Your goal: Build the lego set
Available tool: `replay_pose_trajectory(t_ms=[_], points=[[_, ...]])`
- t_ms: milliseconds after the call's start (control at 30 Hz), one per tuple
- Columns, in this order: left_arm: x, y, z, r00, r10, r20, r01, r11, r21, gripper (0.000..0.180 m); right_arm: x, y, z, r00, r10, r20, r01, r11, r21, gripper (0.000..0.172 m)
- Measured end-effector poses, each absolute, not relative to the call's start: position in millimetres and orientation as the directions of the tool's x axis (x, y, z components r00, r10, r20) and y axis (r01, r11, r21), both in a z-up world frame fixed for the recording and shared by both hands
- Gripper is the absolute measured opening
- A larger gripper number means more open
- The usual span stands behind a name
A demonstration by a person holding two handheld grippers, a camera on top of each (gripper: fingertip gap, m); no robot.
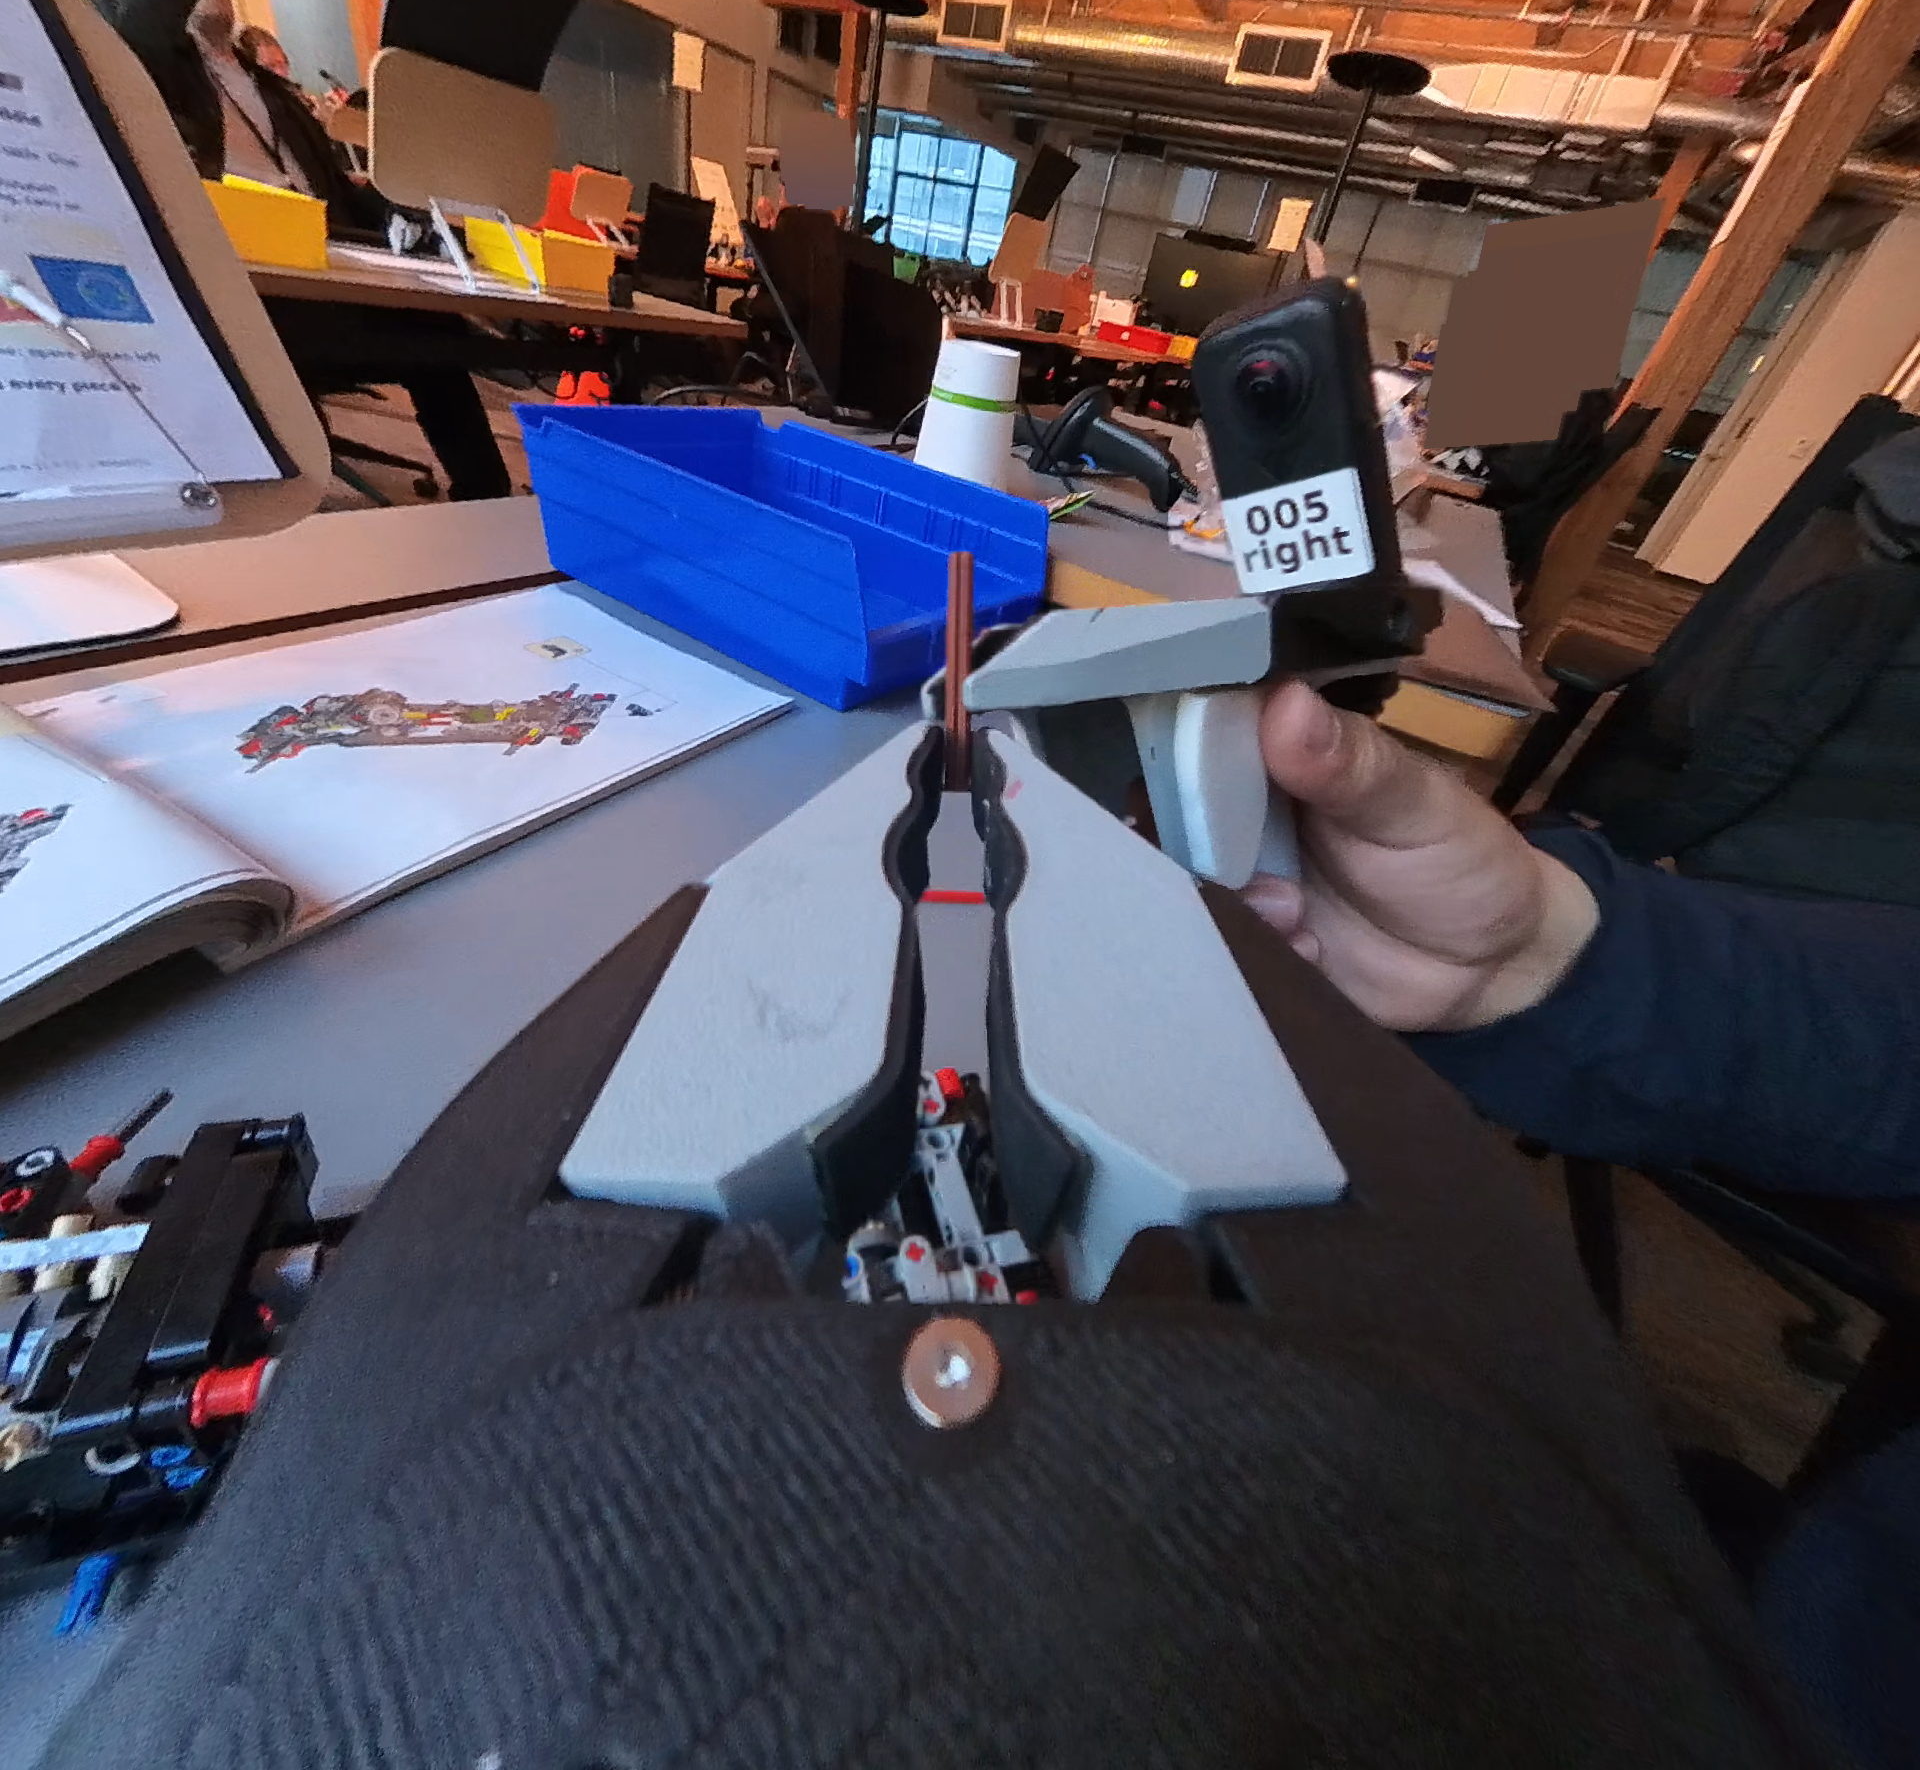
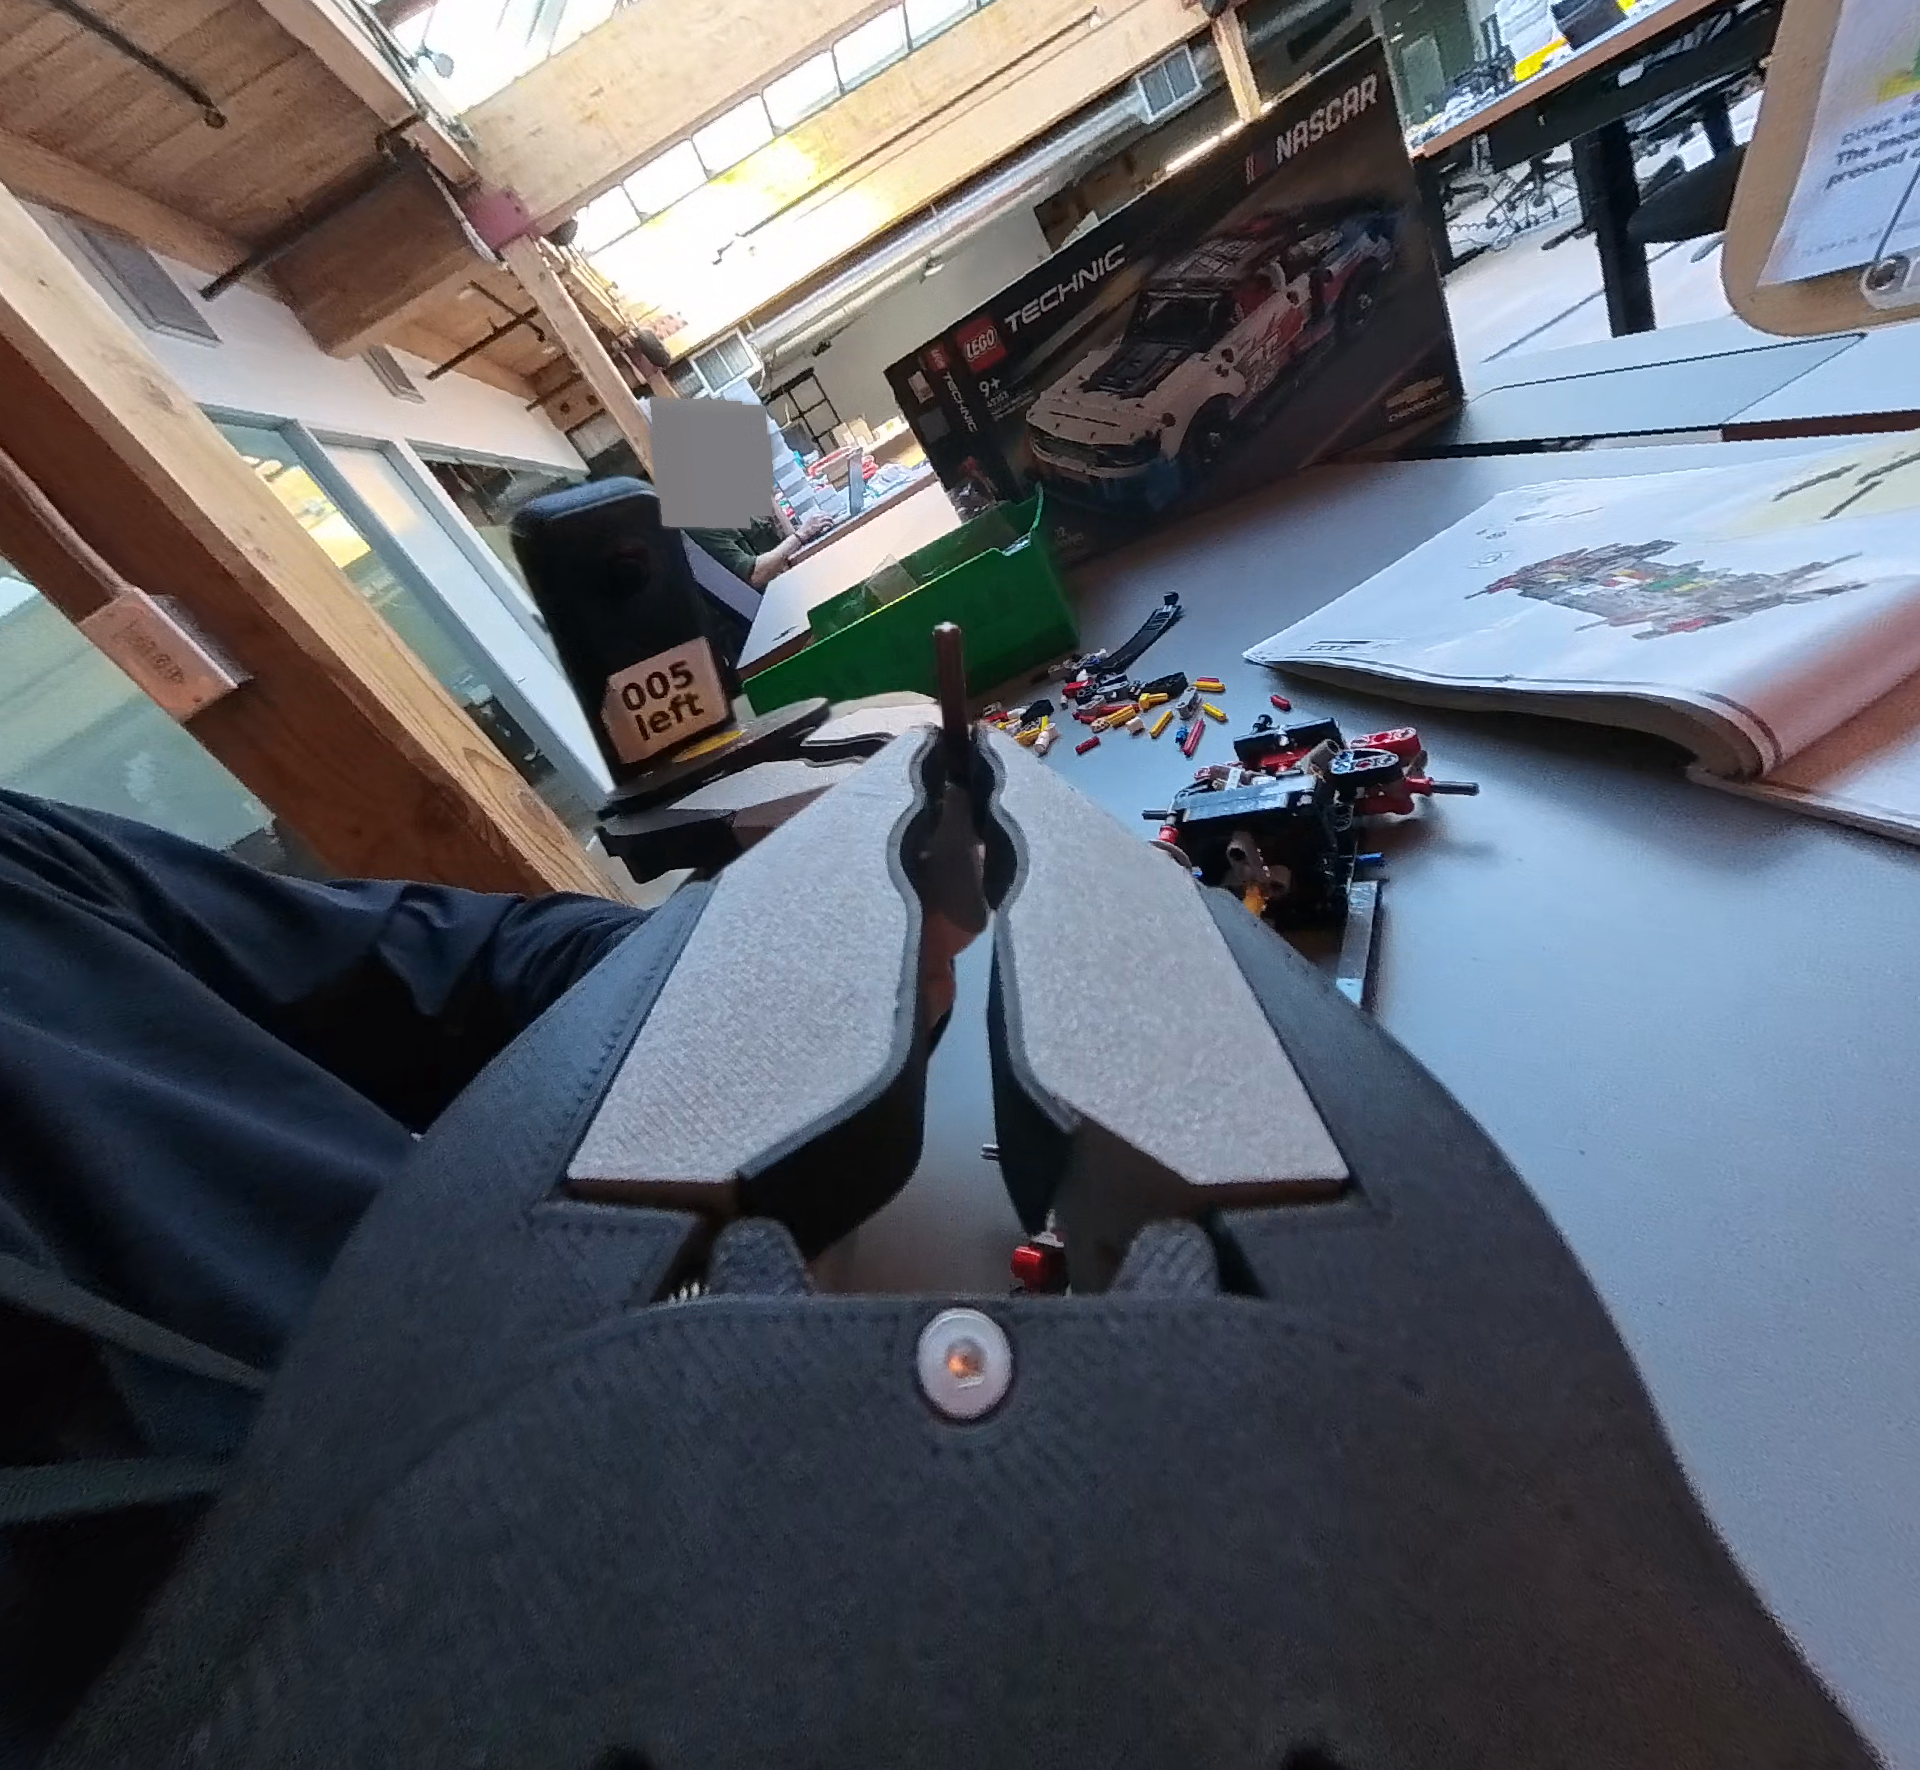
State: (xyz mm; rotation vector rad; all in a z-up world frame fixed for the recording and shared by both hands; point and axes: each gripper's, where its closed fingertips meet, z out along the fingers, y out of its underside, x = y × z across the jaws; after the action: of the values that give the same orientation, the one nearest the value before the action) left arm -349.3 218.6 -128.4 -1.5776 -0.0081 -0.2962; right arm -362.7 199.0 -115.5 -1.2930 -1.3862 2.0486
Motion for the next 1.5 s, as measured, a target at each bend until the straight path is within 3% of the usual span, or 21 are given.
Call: replay_pose_trajectory(t_ms=[167,467,567,833,900,1000,1100,1333,1500], points=[[-354.4,219.6,-139.7,0.98,-0.117,0.163,0.151,-0.104,-0.983,0.002,-367.1,200.9,-124.6,-0.49,0.716,-0.498,0.197,-0.465,-0.863,0.0],[-370.1,219.5,-155.4,0.997,-0.006,0.082,0.079,-0.215,-0.973,0.003,-379.8,200.4,-135.8,-0.377,0.866,-0.328,0.113,-0.309,-0.944,0.001],[-370.7,220.7,-162.4,0.995,-0.008,0.104,0.099,-0.234,-0.967,0.003,-382.0,199.0,-135.7,-0.38,0.852,-0.359,0.1,-0.348,-0.932,0.007],[-367.6,221.3,-165.1,0.996,-0.015,0.086,0.08,-0.254,-0.964,0.003,-380.8,204.5,-138.1,-0.407,0.816,-0.411,0.128,-0.394,-0.91,0.0],[-372.6,213.5,-162.5,0.993,-0.067,0.094,0.069,-0.311,-0.948,0.02,-376.9,208.3,-133.8,-0.418,0.815,-0.401,0.137,-0.38,-0.915,0.0],[-383.6,170.9,-177.1,0.968,-0.221,0.115,-0.019,-0.525,-0.851,0.029,-364.2,206.2,-133.9,-0.474,0.788,-0.392,0.227,-0.321,-0.919,0.0],[-413.4,121.6,-206.9,0.976,-0.205,0.075,-0.087,-0.681,-0.727,0.032,-351.3,197.2,-149.6,-0.51,0.774,-0.375,0.331,-0.227,-0.916,0.0],[-441.9,96.6,-259.5,0.969,-0.241,-0.056,-0.228,-0.782,-0.58,0.032,-339.0,170.0,-175.3,-0.572,0.747,-0.338,0.425,-0.081,-0.901,0.001],[-437.5,94.9,-270.9,0.947,-0.316,0.053,-0.241,-0.813,-0.53,0.021,-324.5,169.4,-186.1,-0.574,0.761,-0.303,0.442,-0.024,-0.897,0.001]])
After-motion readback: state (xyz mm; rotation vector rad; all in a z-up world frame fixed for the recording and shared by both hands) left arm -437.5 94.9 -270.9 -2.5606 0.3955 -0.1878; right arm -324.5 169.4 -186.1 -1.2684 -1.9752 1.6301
